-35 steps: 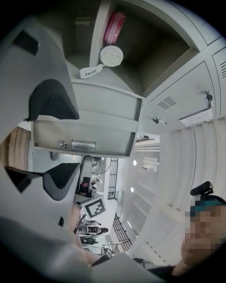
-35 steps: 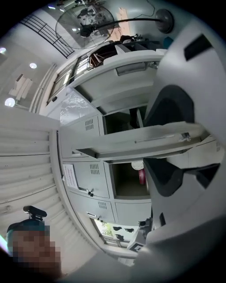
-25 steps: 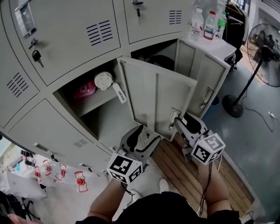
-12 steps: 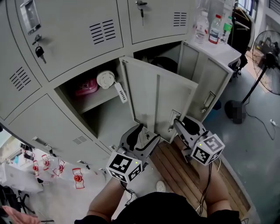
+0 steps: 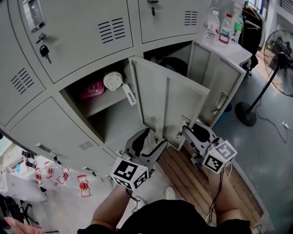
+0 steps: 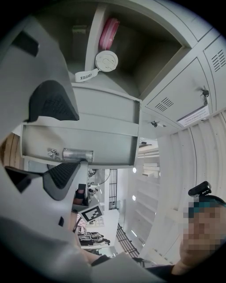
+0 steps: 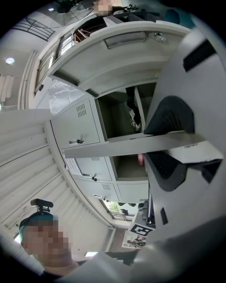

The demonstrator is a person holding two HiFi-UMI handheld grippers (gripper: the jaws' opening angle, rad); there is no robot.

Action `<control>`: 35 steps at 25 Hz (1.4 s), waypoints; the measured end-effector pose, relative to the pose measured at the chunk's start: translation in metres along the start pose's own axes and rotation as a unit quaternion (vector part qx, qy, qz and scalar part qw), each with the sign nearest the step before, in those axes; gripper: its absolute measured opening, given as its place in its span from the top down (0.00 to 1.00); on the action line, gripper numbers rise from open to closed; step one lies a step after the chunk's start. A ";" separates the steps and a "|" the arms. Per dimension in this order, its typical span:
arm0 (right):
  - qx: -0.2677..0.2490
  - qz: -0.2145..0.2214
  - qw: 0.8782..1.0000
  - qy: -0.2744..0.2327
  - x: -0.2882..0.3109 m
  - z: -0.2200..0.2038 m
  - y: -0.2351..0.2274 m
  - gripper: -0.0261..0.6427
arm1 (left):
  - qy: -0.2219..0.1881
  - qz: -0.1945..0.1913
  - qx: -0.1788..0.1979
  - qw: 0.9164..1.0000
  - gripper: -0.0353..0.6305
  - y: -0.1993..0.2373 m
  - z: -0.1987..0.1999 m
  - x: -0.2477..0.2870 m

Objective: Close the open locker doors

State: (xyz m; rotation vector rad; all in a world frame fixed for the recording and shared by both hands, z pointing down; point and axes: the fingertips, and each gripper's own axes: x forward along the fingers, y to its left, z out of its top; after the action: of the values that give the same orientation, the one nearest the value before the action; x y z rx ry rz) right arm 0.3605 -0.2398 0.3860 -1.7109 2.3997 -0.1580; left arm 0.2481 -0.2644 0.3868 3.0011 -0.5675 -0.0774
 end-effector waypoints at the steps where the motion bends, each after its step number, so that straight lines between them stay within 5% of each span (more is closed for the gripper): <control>1: 0.000 0.002 1.000 -0.001 0.000 0.000 0.003 0.78 | 0.000 -0.001 0.000 1.000 0.47 0.001 0.000 -0.003; 35: -0.036 0.082 0.996 0.009 0.062 -0.038 0.176 0.72 | -0.011 0.039 -0.006 0.999 0.47 0.068 0.014 -0.150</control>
State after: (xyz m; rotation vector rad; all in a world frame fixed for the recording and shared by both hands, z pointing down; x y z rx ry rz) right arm 0.1701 -0.2412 0.3831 -1.5383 2.5751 -0.0648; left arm 0.0831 -0.2736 0.3838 2.9661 -0.6819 -0.1080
